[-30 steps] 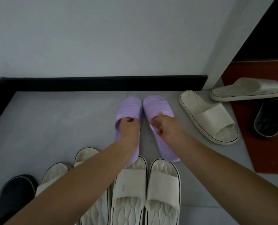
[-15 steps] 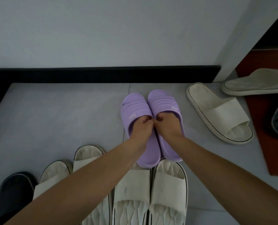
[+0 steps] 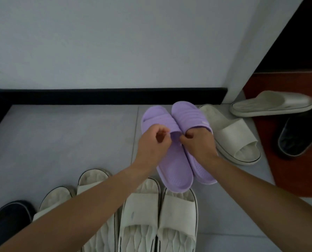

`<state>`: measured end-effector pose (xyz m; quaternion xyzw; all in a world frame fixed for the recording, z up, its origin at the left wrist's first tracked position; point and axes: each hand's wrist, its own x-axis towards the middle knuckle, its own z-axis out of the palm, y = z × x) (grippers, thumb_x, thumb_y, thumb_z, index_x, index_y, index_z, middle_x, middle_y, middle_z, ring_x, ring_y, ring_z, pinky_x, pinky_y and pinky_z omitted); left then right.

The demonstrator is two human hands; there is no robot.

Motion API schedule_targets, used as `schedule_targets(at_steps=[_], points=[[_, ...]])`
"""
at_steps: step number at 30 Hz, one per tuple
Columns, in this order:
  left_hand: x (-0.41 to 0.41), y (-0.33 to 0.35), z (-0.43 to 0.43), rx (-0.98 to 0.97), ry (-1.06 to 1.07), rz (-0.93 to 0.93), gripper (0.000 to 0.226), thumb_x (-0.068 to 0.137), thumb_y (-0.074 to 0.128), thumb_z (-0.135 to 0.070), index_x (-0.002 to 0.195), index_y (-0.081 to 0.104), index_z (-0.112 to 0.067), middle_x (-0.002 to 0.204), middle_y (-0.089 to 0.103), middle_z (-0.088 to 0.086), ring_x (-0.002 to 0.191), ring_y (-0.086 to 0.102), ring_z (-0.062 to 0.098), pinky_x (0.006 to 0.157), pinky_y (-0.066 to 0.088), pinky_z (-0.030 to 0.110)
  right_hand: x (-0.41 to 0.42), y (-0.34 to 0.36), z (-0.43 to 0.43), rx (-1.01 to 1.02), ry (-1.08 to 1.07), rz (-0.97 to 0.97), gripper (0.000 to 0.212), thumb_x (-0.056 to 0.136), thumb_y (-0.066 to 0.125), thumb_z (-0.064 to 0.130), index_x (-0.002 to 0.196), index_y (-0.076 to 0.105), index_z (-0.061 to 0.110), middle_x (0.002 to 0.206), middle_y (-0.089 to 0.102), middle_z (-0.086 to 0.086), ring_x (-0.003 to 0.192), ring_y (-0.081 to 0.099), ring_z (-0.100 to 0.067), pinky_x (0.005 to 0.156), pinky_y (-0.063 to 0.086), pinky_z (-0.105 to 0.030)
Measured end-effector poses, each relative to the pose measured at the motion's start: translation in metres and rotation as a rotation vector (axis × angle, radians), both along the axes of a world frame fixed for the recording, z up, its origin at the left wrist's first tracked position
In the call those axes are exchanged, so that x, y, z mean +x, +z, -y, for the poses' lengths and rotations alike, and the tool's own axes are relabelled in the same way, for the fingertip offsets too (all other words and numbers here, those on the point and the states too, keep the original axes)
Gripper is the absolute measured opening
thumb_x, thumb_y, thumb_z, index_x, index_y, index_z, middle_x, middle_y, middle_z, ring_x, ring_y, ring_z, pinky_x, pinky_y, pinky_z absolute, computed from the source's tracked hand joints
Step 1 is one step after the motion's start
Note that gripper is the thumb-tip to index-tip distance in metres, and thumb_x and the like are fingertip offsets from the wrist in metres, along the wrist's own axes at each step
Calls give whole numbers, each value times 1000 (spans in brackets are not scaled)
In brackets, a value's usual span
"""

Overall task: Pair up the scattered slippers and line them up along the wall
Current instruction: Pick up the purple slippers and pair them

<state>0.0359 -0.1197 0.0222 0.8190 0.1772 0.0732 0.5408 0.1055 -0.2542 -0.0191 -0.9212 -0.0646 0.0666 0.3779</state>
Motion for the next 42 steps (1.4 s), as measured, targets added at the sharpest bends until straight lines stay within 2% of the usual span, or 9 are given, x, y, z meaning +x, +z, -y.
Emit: schedule_targets(at_steps=[2,4,8,14,22,26,29,33,42], points=[[5,11,3,260,-61,107,26,78,69,-16,103,61,-14,97,60,-1,88,52,10,78,44,18,-7,11,18,-8,4,15,52,78,68,28,43,31,17,41,28,4,42,24,-12,47,21,-30],[14,19,12,488,-199,-1,63,72,75,-35,126,50,-13,124,53,6,114,45,21,97,38,31,-14,25,43,-51,3,53,51,77,67,29,44,30,16,42,26,4,41,22,-9,42,17,-25],[24,35,66,507,-414,-255,104,66,69,-64,146,23,-16,149,34,5,135,34,25,107,30,39,-28,64,114,-125,4,162,51,73,67,23,44,26,16,41,23,2,39,19,-10,41,14,-23],[31,47,193,495,-799,-151,100,70,66,-64,146,21,-18,151,33,1,138,34,21,108,34,43,-45,96,257,-193,-229,192,41,73,67,12,48,35,16,48,31,-2,47,28,-17,50,18,-32],[34,31,327,350,-981,-117,86,77,68,-52,144,30,-13,147,40,7,133,41,22,106,39,40,-75,54,370,-165,-571,7,25,79,59,21,57,49,16,56,48,0,53,42,-16,53,35,-32],[10,9,358,460,-1035,-152,84,83,63,-45,146,23,-8,153,27,12,139,30,27,110,33,38,-78,40,417,-236,-656,-19,42,82,58,21,49,32,19,46,33,5,45,31,-13,45,21,-28],[7,-1,357,540,-1105,-180,89,83,58,-46,150,10,-14,157,14,8,144,18,27,115,26,39,-56,34,436,-289,-644,-88,36,87,57,25,54,41,23,52,42,2,50,40,-16,48,27,-27],[30,-3,344,541,-973,-263,82,86,56,-44,149,14,-12,156,16,10,143,17,25,116,23,37,-18,18,448,-305,-665,-183,16,88,56,26,79,63,15,73,59,-4,67,54,-21,62,41,-29],[49,-38,333,468,-725,-407,74,87,57,-43,146,25,-11,150,30,9,136,33,22,112,30,31,3,-26,472,-235,-776,-229,23,86,50,8,104,62,-1,108,64,-24,98,58,-40,77,45,-38]])
